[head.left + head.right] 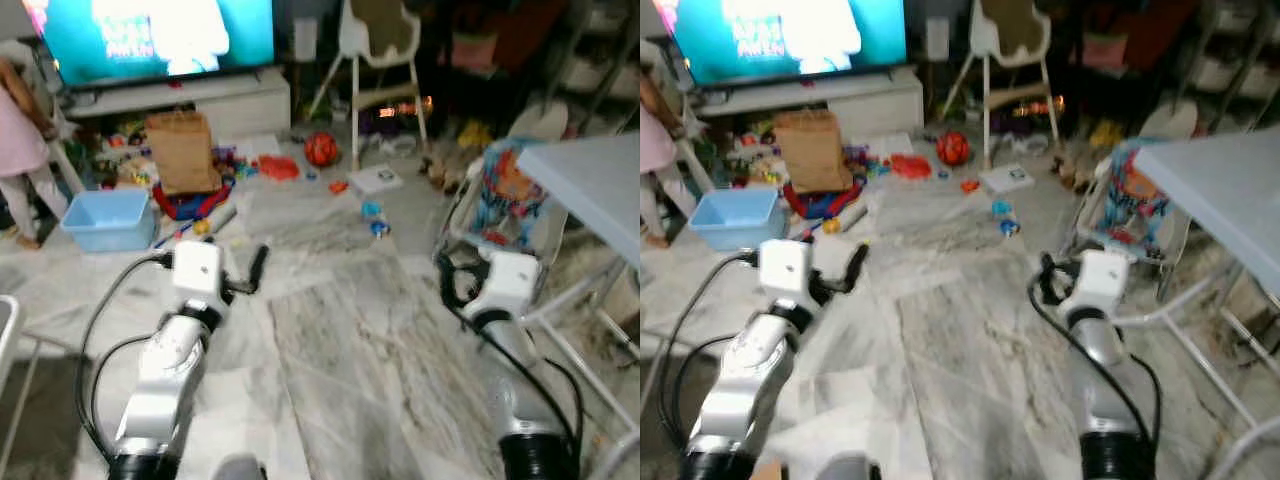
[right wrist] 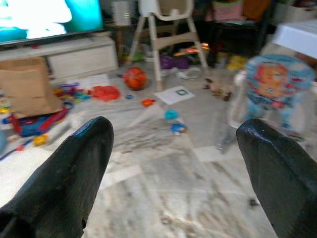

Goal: Restocking fridge

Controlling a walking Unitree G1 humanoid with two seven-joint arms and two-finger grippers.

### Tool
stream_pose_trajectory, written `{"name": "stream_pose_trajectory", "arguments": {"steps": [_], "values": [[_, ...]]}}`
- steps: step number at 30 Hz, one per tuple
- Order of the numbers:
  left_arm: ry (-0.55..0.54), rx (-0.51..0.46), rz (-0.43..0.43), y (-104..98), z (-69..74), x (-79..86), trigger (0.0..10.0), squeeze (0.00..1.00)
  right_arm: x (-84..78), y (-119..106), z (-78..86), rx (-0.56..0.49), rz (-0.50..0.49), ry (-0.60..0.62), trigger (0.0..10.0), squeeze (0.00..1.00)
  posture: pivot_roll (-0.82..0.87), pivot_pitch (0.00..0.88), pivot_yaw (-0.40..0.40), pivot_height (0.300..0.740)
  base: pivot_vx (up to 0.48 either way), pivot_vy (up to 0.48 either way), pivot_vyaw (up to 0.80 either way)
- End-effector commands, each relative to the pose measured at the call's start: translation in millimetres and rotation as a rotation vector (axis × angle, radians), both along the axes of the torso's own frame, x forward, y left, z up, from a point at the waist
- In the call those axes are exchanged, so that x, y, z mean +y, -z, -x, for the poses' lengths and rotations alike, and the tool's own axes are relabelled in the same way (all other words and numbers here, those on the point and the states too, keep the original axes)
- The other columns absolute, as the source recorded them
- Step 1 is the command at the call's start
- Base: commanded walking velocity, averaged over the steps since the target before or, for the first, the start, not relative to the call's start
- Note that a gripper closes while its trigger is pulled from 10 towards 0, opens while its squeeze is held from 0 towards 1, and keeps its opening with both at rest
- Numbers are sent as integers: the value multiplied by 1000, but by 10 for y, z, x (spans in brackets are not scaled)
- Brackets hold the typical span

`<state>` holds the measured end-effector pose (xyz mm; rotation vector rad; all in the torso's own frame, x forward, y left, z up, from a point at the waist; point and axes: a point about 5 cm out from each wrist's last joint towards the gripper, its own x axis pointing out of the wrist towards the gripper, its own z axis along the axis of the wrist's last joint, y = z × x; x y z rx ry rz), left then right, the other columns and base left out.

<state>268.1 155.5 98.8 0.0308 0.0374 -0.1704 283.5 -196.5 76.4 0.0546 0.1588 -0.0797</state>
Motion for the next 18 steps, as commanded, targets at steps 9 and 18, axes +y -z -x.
{"name": "stream_pose_trajectory", "arguments": {"steps": [9,18], "values": [[-22,-54,-29,-52,-34,-90,10000,0,-64,-46,-13,-19,12,6,10000,0,34,0,-34,740,0,0,711],[12,-51,-67,-20,-28,-151,10000,0,-84,-33,-4,-16,6,23,10000,0,34,0,-32,740,0,0,0]]}}
